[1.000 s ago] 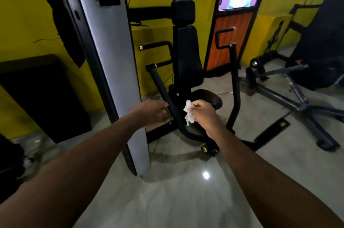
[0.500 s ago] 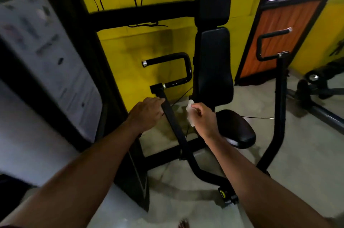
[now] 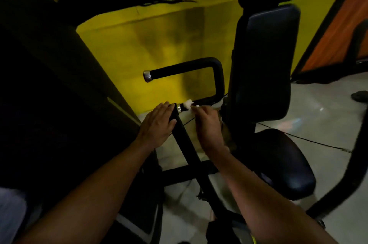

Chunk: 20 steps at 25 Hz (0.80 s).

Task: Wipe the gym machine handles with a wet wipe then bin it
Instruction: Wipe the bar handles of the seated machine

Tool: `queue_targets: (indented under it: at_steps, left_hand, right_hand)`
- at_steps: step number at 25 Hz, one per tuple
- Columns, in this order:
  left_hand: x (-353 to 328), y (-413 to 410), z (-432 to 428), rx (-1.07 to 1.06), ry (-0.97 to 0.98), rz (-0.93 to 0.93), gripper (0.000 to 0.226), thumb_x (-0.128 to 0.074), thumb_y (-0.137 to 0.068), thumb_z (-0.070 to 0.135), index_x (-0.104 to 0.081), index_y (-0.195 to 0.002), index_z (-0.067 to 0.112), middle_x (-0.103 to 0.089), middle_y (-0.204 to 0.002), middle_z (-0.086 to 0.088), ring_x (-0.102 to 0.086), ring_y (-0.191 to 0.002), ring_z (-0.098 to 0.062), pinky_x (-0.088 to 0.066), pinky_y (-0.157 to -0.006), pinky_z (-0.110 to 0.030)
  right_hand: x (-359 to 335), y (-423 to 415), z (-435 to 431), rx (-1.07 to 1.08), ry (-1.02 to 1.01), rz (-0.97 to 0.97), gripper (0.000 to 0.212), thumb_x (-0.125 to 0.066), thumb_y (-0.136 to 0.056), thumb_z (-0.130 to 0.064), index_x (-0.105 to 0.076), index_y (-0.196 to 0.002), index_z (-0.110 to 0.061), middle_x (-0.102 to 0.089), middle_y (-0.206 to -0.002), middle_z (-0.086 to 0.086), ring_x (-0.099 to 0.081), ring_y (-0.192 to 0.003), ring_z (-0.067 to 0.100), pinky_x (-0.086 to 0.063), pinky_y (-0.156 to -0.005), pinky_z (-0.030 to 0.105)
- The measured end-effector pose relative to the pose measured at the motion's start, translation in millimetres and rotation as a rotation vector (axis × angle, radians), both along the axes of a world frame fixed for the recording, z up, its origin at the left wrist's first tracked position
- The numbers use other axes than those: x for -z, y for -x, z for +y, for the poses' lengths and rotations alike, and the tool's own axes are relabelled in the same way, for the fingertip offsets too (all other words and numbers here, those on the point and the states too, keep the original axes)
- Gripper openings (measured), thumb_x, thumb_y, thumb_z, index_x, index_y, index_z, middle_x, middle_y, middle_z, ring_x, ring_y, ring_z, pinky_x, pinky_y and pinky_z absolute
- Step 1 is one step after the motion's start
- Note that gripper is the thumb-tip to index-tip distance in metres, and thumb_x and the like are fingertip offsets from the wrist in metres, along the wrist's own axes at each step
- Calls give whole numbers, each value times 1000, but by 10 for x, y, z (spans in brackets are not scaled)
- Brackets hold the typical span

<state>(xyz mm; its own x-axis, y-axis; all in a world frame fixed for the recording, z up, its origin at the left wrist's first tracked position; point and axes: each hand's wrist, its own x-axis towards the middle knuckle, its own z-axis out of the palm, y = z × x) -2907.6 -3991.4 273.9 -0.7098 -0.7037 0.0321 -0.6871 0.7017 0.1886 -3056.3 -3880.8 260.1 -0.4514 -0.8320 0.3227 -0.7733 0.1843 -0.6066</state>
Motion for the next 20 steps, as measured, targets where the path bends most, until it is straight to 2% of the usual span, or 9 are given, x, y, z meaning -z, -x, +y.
queue_targets:
  at_steps: [2,4,5,7,9,13,16,18,20]
  left_hand:
    - [181,146,-210,0,-23,-30,61,-39,-103,39,-19,-156,17,-15,-163,-2,-12,-150,-18,-15,-119,-35]
    - [330,231,-361,-1,-20,-48,59,-38,-104,38,-22,-155,14,-18,-163,-4,-15,-150,-19,-16,-119,-36]
    - [391,254,-428,-15,-25,-57,58,-35,-103,38,-25,-154,12,-22,-161,-7,-19,-149,-21,-18,-119,-37]
    - [485,252,-520,-44,-53,-74,61,-28,-100,40,-32,-152,8,-31,-158,-9,-27,-147,-23,-24,-118,-41]
    - [575,207,-586,-22,-44,-63,60,-26,-100,40,-40,-147,5,-41,-152,-12,-38,-141,-26,-31,-115,-42]
    - [697,154,-695,58,16,-9,51,-37,-100,32,-50,-140,3,-54,-141,-14,-51,-131,-27,-39,-108,-42]
    - [682,176,-718,65,10,10,51,-38,-100,32,-50,-139,3,-55,-140,-15,-52,-130,-28,-39,-107,-42]
    - [690,162,-741,95,10,30,51,-39,-99,32,-51,-139,2,-55,-140,-15,-52,-130,-28,-40,-107,-44]
    - [705,141,-773,109,-17,50,52,-38,-99,32,-50,-140,2,-53,-141,-15,-51,-131,-28,-41,-109,-45]
  right_hand:
    - [147,173,-287,-57,-36,55,42,-51,-88,-23,-62,-124,-6,-62,-117,17,-53,-107,35,-50,-84,39]
    - [254,234,-514,-146,-98,115,60,-32,-85,-39,-62,-122,-4,-60,-120,19,-50,-111,37,-47,-87,41]
    - [277,226,-627,-211,-135,137,63,-29,-84,-41,-63,-121,-3,-60,-119,19,-50,-112,37,-48,-88,42]
    - [384,210,-805,-348,-209,219,55,-34,-86,-35,-64,-116,0,-62,-113,20,-55,-107,39,-52,-87,46]
    - [529,352,-916,-420,-172,347,47,-38,-86,-22,-64,-115,2,-63,-110,19,-59,-103,39,-54,-83,45]
    - [576,478,-980,-203,-154,298,34,-43,-87,-16,-63,-112,-5,-61,-108,14,-58,-101,34,-52,-80,40]
    - [619,390,-1108,-267,-164,402,25,-46,-87,-21,-64,-97,-8,-61,-95,12,-59,-87,31,-49,-69,36]
    - [498,481,-1187,-212,-281,378,15,-55,-87,-16,-62,-99,-9,-60,-95,11,-60,-87,32,-48,-66,36]
    - [395,493,-1192,-149,-419,344,21,-60,-87,-10,-59,-109,-8,-58,-106,12,-58,-98,31,-49,-74,37]
